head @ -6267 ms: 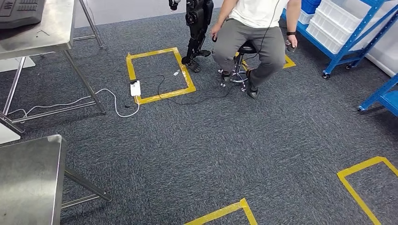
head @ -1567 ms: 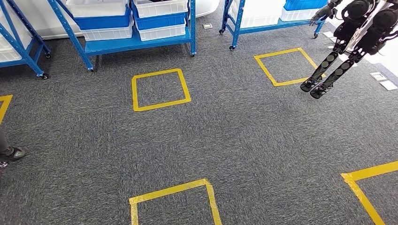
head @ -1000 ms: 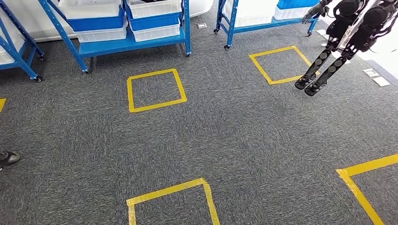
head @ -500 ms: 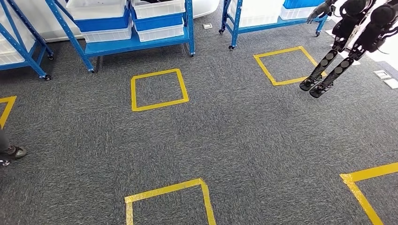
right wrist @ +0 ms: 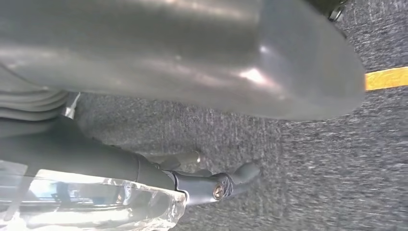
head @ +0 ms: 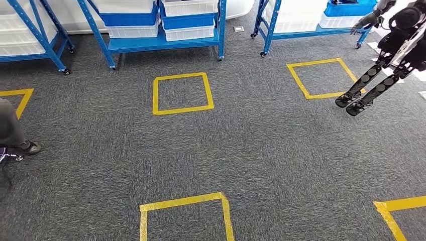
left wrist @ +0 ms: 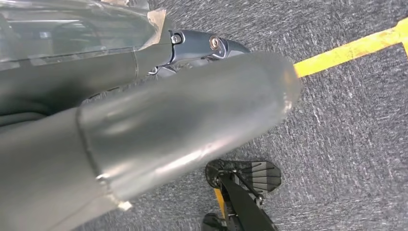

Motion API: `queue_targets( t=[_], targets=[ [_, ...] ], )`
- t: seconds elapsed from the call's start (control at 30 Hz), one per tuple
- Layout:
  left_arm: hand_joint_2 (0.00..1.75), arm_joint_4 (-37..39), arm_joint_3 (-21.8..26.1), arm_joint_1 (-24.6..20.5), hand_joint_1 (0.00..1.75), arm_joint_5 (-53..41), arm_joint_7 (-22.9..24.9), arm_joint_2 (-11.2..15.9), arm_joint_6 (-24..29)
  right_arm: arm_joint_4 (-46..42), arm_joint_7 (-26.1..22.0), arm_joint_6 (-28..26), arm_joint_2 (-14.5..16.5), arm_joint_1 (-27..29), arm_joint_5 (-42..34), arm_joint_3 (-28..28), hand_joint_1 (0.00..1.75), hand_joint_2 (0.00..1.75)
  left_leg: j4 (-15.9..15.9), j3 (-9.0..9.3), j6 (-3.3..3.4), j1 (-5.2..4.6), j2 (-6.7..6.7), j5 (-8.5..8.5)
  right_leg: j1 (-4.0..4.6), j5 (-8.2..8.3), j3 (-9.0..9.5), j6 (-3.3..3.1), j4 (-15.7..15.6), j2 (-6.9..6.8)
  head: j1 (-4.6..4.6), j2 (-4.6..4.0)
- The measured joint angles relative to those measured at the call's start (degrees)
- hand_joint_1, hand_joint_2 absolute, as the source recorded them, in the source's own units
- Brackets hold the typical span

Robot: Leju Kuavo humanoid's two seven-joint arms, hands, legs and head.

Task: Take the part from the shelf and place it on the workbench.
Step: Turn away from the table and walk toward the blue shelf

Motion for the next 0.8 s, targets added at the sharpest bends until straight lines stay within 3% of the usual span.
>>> queue_targets(
  t=[0.03,0.1,0.23,0.3,0.37,0.4,0.43,0.47,0.53,0.6,0.73,0.8],
  targets=[
    [0.0,0.0,0.0,0.0,0.0,0.0,0.0,0.0,0.0,0.0,0.0,0.0,0.0,0.0,0.0,0.0,0.0,0.0,0.2,0.0,-0.34,-0.03,-0.42,-0.13,-0.29,1.59,1.88,0.49,-4.1,0.56,0.09,0.0],
    [0.0,0.0,0.0,-0.1,0.0,0.0,0.0,0.0,0.0,0.0,0.0,0.0,-0.1,-0.1,0.1,0.0,0.0,0.0,0.5,-0.12,-1.14,-0.19,-1.05,-0.4,-0.51,3.29,4.08,0.41,-9.0,1.38,0.11,0.0],
    [0.0,0.0,0.0,0.1,0.0,0.0,0.0,0.0,0.0,0.1,0.0,0.0,0.0,-0.2,0.2,0.1,0.0,0.0,1.4,-0.72,-2.31,0.29,-1.14,-1.1,-0.4,3.72,4.51,-1.44,-9.6,0.68,-0.12,0.0],
    [0.0,0.0,0.0,0.0,0.0,0.0,0.0,0.0,0.0,0.1,0.0,0.0,0.1,-0.3,0.3,0.1,0.0,0.0,6.0,-2.82,-2.68,0.41,0.24,-3.99,-0.51,3.81,4.61,-2.29,-9.8,0.07,-0.38,0.0],
    [0.0,0.0,0.0,0.0,0.0,0.1,0.0,0.0,0.0,0.1,0.0,0.0,0.1,-0.2,0.3,0.1,0.0,0.0,13.7,-6.57,-2.93,0.38,1.31,-7.61,-0.23,3.69,4.6,-2.73,-9.7,-0.62,-0.6,0.0],
    [0.0,0.0,0.0,0.0,0.0,0.1,0.0,0.0,0.0,0.1,0.0,0.0,0.1,-0.2,0.3,0.1,0.0,0.0,16.4,-7.98,-2.97,0.38,1.51,-8.4,-0.1,3.64,4.61,-2.79,-9.7,-0.97,-0.59,0.0],
    [0.0,0.0,0.0,0.1,0.0,0.1,0.0,0.0,0.0,0.1,0.0,0.0,0.1,-0.2,0.3,0.1,0.0,0.0,17.1,-8.43,-2.94,0.38,1.66,-8.06,0.01,3.59,4.64,-2.85,-9.7,-1.3,-0.61,0.0],
    [0.0,0.0,0.0,0.1,0.0,0.1,0.0,0.0,0.0,0.1,0.0,0.0,0.2,-0.2,0.3,0.2,0.0,0.0,15.5,-7.67,-2.82,0.37,1.83,-6.61,0.09,3.55,4.73,-2.87,-9.7,-1.61,-0.61,0.0],
    [0.0,0.0,0.0,0.0,0.0,0.1,0.0,0.0,0.0,0.1,0.0,0.0,0.3,-0.3,0.3,0.2,0.0,0.0,7.8,-3.81,-2.29,0.24,2.85,-2.79,0.25,3.46,4.97,-2.88,-9.7,-2.16,-0.63,0.0],
    [0.0,-0.1,0.0,-0.2,0.0,0.1,0.0,0.1,0.0,0.1,0.0,0.0,0.4,-0.5,0.3,0.2,0.0,0.0,2.3,-1.12,-1.75,-0.11,3.74,-0.95,0.6,3.33,5.04,-2.58,-9.7,-2.59,-0.59,0.0],
    [0.0,-0.2,0.0,-0.2,0.0,0.1,0.0,0.2,0.0,0.1,0.0,0.0,0.3,-0.7,0.4,0.3,0.0,0.0,0.5,-0.63,-0.67,-0.42,2.85,-0.25,0.86,3.03,4.96,-1.38,-9.6,-3.13,-0.52,0.0],
    [0.0,-0.2,0.0,-0.3,0.0,0.1,0.0,0.2,0.0,0.1,-0.1,0.0,0.3,-0.7,0.4,0.4,0.0,0.0,-0.2,-0.3,0.04,-0.17,2.27,0.4,0.82,0.99,3.3,-1.34,-6.0,-1.98,-0.35,0.0]
  ],
)
